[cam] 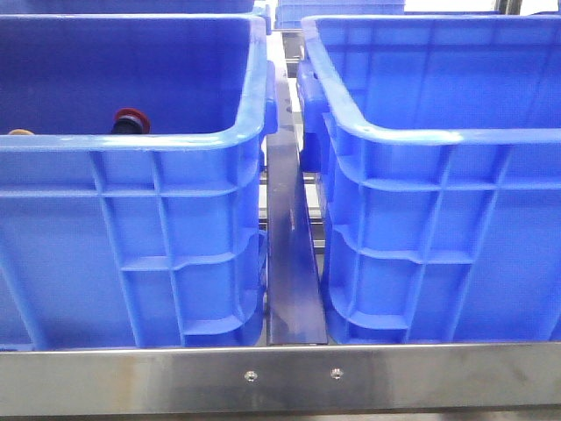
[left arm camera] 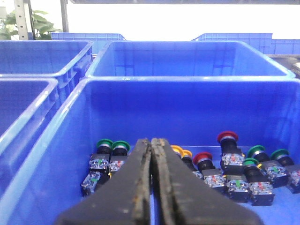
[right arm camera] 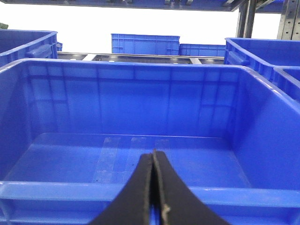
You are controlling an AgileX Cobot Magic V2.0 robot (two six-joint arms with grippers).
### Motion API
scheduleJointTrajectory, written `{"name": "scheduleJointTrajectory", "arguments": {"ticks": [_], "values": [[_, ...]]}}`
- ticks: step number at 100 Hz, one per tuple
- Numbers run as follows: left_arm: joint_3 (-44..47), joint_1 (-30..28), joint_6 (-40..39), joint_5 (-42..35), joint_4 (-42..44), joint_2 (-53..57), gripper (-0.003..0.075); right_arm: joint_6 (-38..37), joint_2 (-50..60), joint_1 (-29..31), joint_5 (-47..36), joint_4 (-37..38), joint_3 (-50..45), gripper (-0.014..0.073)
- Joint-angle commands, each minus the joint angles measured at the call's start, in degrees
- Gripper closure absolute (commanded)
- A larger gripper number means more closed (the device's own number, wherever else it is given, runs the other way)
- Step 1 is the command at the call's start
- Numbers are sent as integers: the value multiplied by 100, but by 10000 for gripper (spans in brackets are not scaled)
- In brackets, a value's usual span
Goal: Pick red and yellow buttons and place in box
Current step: 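Lower the left gripper into the button bin toward a yellow-capped button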
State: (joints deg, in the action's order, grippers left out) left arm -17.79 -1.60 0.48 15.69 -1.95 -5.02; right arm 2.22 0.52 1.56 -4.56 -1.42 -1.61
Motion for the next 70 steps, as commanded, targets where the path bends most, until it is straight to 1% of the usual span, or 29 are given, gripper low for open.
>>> {"name": "scheduleJointTrajectory", "arguments": {"ticks": [1,19,29,34,39,43,46,48,51,58,63,70], "values": [[-550,-7,-48,-111,-12,-551,741,12,122,13,-493,9,-26,659],[-1300,-7,136,298,-12,-1758,741,12,122,13,-493,9,-26,659],[-1683,-7,150,308,-12,-2394,739,12,122,13,-493,9,-26,659],[-1868,-7,153,308,-12,-2700,727,12,122,13,-493,9,-26,659],[-2083,-7,163,341,-12,-3000,683,12,122,13,-493,9,-26,659],[-2210,-7,205,367,-12,-3248,621,12,122,13,-493,9,-26,659],[-2304,-7,281,383,-12,-3408,554,12,122,13,-493,9,-26,659],[-2368,-7,330,396,-12,-3526,525,12,122,13,-493,9,-26,659],[-2447,-7,343,396,-12,-3719,450,12,122,13,-493,9,-26,659],[-2659,-7,347,432,-12,-4123,323,12,122,13,-493,9,-26,659],[-2791,-7,347,516,-12,-4392,272,12,122,13,-493,9,-26,659],[-3011,37,420,771,-36,-4851,260,12,122,13,-493,9,-26,659]]}}
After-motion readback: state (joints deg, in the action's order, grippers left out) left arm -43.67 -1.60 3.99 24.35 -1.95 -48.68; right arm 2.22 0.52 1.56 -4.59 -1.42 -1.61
